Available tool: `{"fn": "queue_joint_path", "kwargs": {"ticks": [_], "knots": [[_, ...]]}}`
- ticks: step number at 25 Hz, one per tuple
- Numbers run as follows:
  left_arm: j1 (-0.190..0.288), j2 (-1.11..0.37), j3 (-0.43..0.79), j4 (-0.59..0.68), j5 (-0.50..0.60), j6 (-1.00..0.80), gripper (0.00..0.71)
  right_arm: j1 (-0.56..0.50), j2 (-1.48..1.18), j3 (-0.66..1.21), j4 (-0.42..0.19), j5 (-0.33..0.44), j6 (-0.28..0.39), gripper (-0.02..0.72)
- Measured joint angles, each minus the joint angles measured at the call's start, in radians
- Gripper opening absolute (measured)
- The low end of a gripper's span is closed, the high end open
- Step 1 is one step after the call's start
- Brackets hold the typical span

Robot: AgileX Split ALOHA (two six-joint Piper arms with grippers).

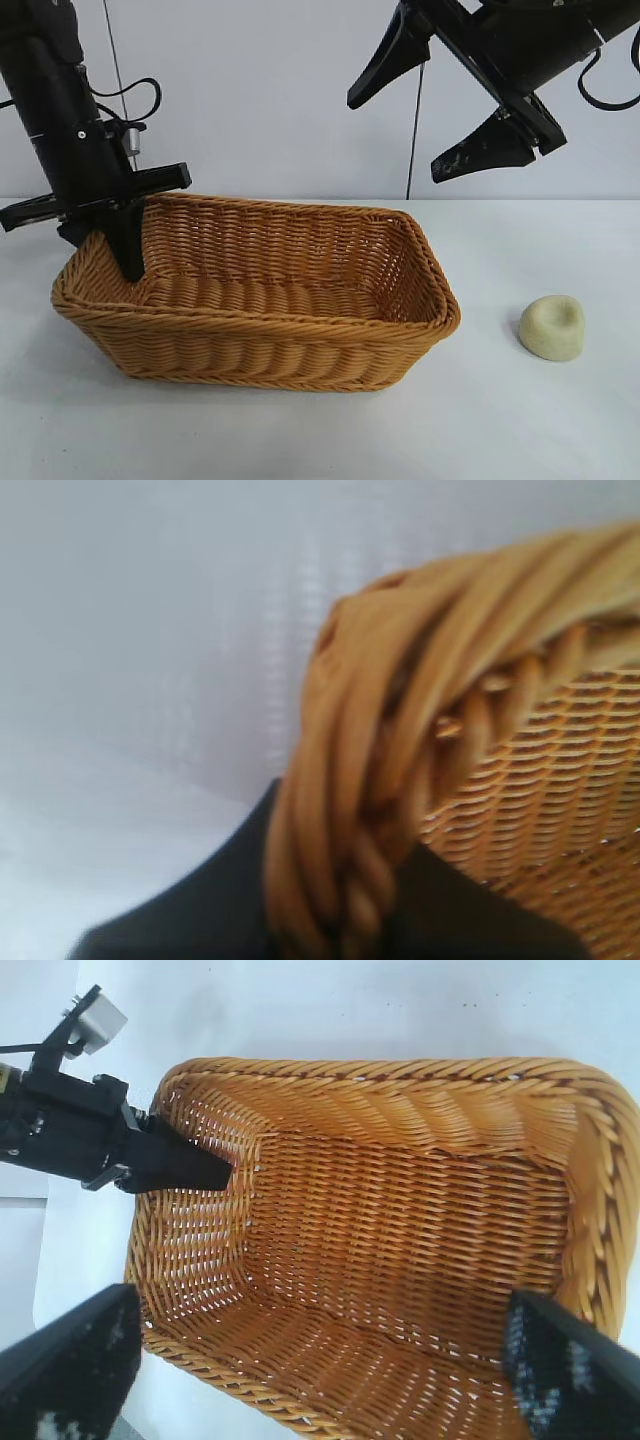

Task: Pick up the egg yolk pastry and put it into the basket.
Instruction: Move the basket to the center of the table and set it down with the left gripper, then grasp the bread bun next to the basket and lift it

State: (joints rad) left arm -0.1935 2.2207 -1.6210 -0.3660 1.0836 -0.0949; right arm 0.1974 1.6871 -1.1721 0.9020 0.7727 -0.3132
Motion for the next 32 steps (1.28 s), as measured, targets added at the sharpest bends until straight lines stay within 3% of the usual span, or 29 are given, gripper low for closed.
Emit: {"fn": "queue_joint_path", "kwargs": {"ticks": [6, 8, 11, 13, 16, 23, 32], "knots": [[0.000, 0.012, 0.002, -0.021, -0.013, 0.004, 0.098, 0.000, 0.000, 0.000, 0.000, 0.001, 0.000, 0.697], [0.000, 0.012, 0.002, -0.021, -0.014, 0.005, 0.130, 0.000, 0.000, 0.000, 0.000, 0.003, 0.000, 0.697], [0.000, 0.012, 0.002, -0.026, -0.015, 0.005, 0.337, 0.000, 0.000, 0.000, 0.000, 0.003, 0.000, 0.697], [0.000, 0.012, 0.002, -0.028, -0.015, 0.005, 0.535, 0.000, 0.000, 0.000, 0.000, 0.003, 0.000, 0.697], [0.000, 0.012, 0.002, -0.029, -0.007, 0.005, 0.654, 0.000, 0.000, 0.000, 0.000, 0.003, 0.000, 0.697], [0.000, -0.042, 0.002, 0.000, 0.012, 0.005, 0.692, 0.000, 0.000, 0.000, 0.000, 0.003, 0.000, 0.697], [0.000, -0.211, 0.002, 0.241, 0.031, -0.066, 0.692, 0.000, 0.000, 0.000, 0.000, 0.004, 0.000, 0.697]]}}
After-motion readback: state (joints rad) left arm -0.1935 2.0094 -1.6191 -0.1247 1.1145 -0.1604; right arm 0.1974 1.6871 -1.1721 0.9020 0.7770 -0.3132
